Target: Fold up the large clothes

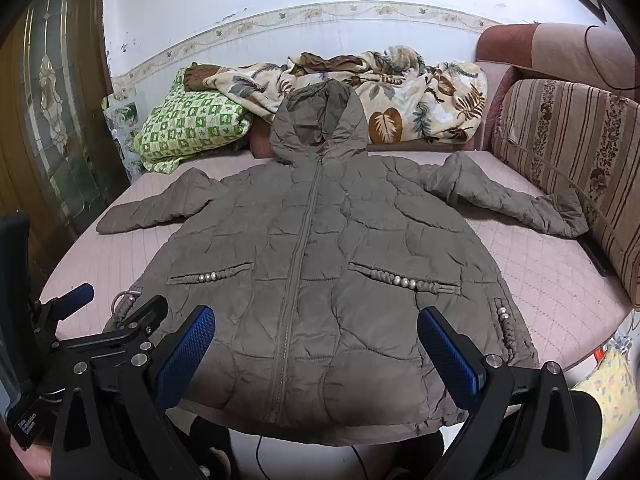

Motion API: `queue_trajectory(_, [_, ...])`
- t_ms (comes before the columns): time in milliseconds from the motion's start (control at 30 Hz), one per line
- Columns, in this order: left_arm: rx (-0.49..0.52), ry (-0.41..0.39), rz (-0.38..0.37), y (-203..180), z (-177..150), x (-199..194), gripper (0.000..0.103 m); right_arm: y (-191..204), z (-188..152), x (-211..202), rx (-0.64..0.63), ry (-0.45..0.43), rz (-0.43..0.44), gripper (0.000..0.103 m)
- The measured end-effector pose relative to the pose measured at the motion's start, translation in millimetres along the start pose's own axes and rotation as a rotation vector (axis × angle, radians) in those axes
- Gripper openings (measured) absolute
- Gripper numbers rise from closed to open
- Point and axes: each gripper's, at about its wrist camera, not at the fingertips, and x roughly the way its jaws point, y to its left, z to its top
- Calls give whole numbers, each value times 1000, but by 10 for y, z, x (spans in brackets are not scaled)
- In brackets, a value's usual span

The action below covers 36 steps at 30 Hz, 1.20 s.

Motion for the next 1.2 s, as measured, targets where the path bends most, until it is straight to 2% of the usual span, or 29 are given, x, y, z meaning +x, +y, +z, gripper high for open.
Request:
queue_trajectory(233, [0, 6, 0, 11, -12, 9, 103, -42, -97, 65, -9, 2, 5, 103])
queue_trajectory(267, [0, 7, 2, 6, -8, 9, 103, -72, -194, 59, -13, -2, 6, 103])
queue_trajectory(533, [11, 1, 11, -19, -13, -24, 103, -38, -221, 58, -13, -6, 4, 103])
queue_trajectory(967, [49, -49, 25, -118, 13, -303, 103, -134, -415, -98, 3, -48, 20, 103])
queue_trajectory(1200, [87, -88, 2, -199, 48, -373, 103, -180, -403, -210, 24, -81, 2, 103])
